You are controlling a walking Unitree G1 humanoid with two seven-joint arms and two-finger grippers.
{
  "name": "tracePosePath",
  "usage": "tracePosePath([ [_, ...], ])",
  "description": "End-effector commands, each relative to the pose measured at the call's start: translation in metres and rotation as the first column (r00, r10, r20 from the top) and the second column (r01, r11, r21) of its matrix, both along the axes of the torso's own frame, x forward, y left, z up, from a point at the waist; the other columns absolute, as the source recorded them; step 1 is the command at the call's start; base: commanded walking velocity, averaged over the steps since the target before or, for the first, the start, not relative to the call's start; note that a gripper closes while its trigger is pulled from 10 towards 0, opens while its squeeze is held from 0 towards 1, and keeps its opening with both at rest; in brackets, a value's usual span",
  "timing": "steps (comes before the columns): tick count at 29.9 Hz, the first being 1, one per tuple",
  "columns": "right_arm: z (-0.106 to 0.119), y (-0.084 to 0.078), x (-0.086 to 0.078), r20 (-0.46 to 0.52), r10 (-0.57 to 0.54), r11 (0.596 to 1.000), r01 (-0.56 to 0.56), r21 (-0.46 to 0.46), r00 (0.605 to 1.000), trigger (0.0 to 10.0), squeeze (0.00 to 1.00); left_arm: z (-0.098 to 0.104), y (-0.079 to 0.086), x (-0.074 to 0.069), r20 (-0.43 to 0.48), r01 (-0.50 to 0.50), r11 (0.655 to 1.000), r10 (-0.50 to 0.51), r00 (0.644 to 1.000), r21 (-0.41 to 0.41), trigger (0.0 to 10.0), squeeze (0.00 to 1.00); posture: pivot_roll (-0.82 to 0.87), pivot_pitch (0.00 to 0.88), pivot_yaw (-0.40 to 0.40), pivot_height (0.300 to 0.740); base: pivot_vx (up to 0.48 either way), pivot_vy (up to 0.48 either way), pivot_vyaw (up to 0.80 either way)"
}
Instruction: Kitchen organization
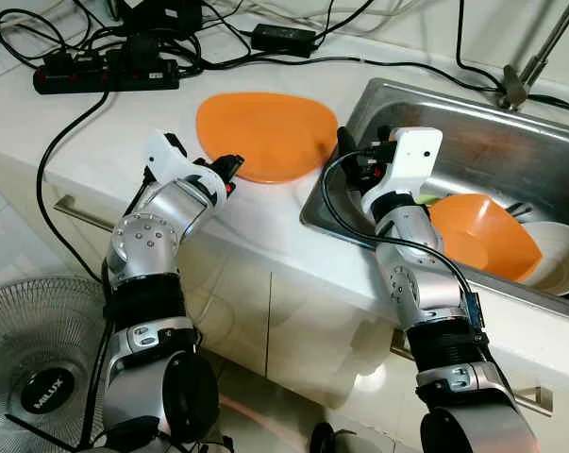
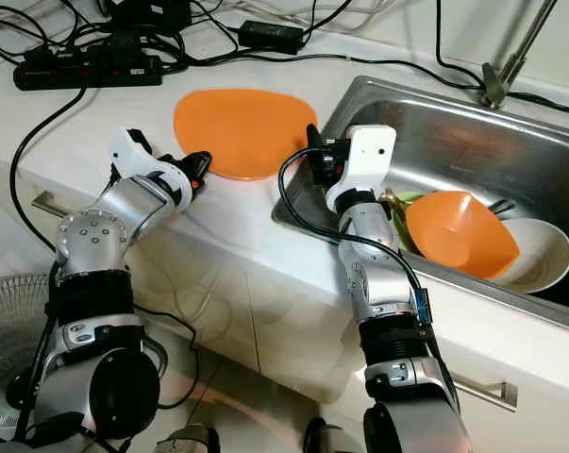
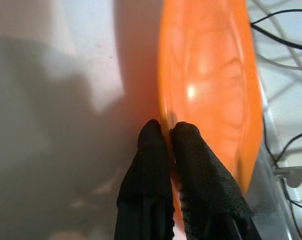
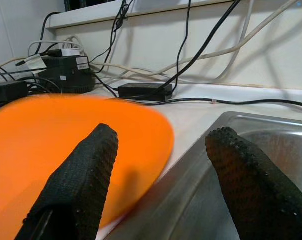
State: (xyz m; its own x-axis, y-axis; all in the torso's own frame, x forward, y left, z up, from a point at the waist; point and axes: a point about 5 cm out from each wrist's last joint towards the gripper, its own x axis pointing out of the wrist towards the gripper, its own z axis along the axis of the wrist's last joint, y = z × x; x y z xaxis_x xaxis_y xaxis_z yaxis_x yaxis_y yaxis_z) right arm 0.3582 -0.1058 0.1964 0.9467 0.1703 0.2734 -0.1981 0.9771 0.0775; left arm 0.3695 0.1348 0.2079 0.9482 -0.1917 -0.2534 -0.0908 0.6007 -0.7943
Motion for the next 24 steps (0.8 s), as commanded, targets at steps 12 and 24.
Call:
tracePosePath([
  [12, -0.002, -0.001, 0.001, -0.008, -0.005, 1.0, 0.005, -0.003, 1.0, 10.0, 0.0, -0.001, 0.005, -0.003, 0.047, -0.055, 0.998, 0.055, 0.997, 0.006, 0.0, 0.0, 0.1, 0.087, -0.007, 0.74, 0.0, 0.0, 0.0],
  [24, -0.002, -0.007, 0.002, -0.008, -0.029, 1.0, 0.029, -0.005, 1.0, 10.0, 0.0, 0.04, 0.032, -0.011, 0.376, -0.151, 0.934, 0.273, 0.886, -0.322, 4.2, 0.0, 0.1, 0.085, -0.009, 0.74, 0.0, 0.0, 0.0],
])
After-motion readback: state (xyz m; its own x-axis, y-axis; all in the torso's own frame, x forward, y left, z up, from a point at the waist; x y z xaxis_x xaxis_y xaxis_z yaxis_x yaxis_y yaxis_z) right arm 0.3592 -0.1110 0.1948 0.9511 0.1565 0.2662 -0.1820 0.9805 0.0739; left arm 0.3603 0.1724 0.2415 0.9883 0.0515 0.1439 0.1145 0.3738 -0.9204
